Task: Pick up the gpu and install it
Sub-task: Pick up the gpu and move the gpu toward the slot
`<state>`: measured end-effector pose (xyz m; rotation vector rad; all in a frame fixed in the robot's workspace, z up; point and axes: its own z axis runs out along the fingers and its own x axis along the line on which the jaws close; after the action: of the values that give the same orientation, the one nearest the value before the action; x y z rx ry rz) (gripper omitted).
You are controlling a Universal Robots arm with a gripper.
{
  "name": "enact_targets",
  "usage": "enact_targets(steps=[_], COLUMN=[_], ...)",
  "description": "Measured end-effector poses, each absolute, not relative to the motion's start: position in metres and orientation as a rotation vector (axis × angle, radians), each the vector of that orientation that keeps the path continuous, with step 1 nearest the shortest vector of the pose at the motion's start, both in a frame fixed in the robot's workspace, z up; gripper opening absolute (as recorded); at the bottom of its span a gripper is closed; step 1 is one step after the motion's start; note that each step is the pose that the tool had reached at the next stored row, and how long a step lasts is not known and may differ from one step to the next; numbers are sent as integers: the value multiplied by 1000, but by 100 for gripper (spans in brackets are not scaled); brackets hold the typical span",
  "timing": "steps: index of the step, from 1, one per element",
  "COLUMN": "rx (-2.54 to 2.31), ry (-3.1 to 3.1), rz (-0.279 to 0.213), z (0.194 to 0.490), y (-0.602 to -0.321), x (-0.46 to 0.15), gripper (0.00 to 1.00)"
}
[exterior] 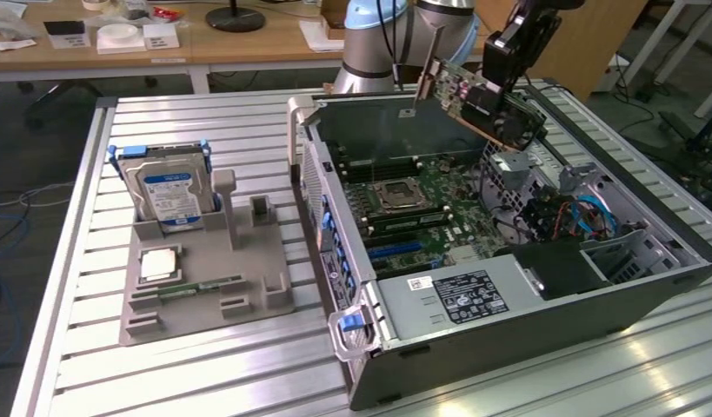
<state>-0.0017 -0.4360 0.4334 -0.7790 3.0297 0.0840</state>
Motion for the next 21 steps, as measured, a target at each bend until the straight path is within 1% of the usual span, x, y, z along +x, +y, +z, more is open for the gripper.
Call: enact_targets(steps=[21], rx=[-188], ry=[3113], rz=[78], z=[425], y=[-436], x=[-2], gripper=[27])
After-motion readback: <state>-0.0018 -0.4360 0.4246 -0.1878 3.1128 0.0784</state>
